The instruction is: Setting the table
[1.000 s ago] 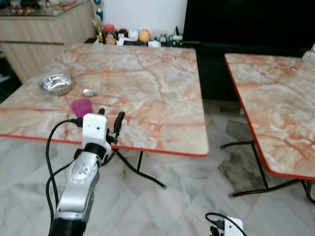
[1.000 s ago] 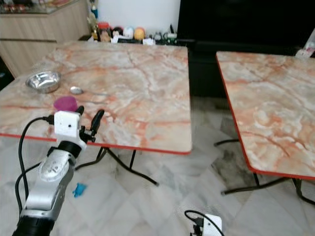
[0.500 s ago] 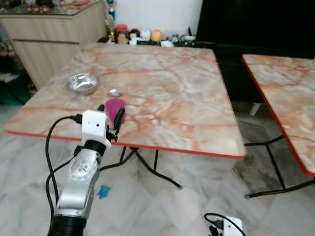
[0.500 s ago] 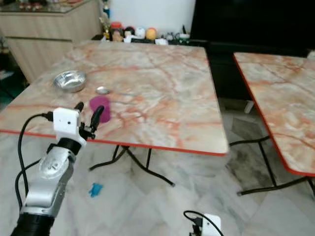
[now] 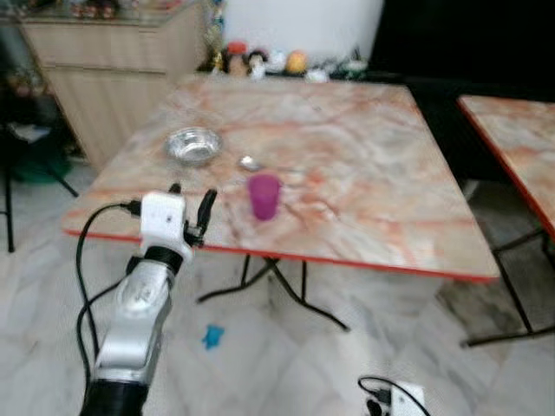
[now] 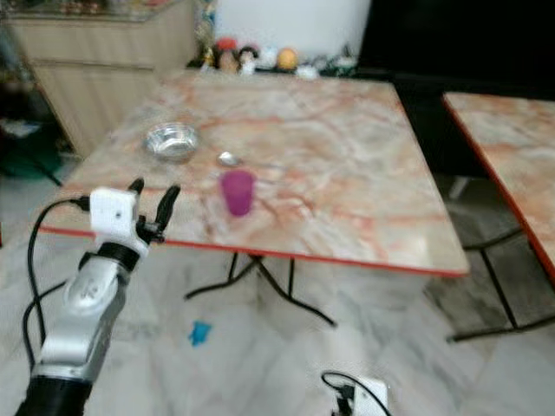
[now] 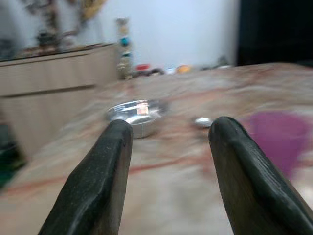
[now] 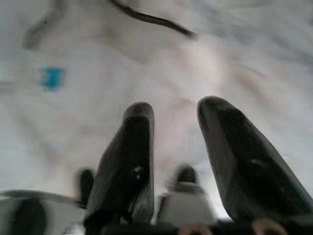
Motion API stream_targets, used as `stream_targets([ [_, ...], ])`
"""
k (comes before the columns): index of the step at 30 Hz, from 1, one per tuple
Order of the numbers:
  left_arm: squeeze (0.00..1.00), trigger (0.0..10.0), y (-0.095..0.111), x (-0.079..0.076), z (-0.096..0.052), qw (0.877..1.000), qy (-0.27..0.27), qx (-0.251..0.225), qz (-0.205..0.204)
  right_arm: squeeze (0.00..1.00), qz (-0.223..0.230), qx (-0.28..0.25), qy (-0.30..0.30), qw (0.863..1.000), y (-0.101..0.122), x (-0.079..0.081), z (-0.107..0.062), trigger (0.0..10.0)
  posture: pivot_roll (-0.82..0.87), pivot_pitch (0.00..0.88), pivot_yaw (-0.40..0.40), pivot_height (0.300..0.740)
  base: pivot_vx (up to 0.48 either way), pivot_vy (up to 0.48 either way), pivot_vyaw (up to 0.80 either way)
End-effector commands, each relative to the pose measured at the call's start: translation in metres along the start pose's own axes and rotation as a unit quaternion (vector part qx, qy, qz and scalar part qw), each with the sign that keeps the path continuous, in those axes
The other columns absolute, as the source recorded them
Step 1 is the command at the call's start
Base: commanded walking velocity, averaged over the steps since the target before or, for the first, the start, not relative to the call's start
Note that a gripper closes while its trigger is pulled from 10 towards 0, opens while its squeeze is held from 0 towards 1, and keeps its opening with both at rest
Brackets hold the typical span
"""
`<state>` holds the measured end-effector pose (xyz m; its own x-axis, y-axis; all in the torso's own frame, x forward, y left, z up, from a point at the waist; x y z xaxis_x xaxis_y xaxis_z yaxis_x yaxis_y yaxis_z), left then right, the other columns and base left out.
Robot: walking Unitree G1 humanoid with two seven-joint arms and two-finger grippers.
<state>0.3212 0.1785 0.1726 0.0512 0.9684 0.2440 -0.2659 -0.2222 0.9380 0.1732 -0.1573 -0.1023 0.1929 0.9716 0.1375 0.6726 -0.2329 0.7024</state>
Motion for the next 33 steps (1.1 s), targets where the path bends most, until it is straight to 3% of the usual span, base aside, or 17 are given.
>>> stream_targets([
  [1, 0.00, 10.0, 0.005, -0.009, 0.003, 1.000, -0.012, -0.010, -0.008, 0.00, -0.004, -0.001, -0.013, 1.000, 0.000, -0.011, -0.002, 10.0, 0.14, 0.000, -0.032, 0.740, 0.000, 0.356, 0.00],
  [13, 0.00, 10.0, 0.005, -0.009, 0.002, 1.000, -0.010, -0.009, -0.008, 0.00, -0.002, -0.003, -0.014, 1.000, 0.001, -0.010, -0.001, 10.0, 0.14, 0.000, -0.033, 0.740, 0.000, 0.356, 0.00],
  [27, 0.00, 10.0, 0.005, -0.010, 0.002, 1.000, -0.012, -0.009, -0.009, 0.00, -0.003, 0.006, -0.006, 1.000, 0.008, 0.012, 0.007, 10.0, 0.14, 0.000, -0.033, 0.740, 0.000, 0.360, 0.00],
  [33, 0.00, 10.0, 0.006, -0.012, 0.003, 1.000, -0.019, -0.013, -0.016, 0.00, -0.003, 0.007, -0.009, 1.000, 0.005, 0.010, 0.005, 10.0, 0.15, 0.000, -0.032, 0.740, 0.000, 0.106, 0.00],
])
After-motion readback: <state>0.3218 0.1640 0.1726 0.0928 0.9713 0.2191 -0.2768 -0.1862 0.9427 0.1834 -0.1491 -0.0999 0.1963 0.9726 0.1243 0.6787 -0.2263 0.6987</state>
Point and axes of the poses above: a point about 5 cm out from each wrist's last joint towards the gripper, its own z axis pointing out of the wrist towards the gripper, its own y axis along the axis of the wrist's last joint, x = y × z, the point moved 2 cm from there along z, pointing out of the wrist towards the gripper, and after that the axes turned 4 degrees about z, right-handed, at the moved point
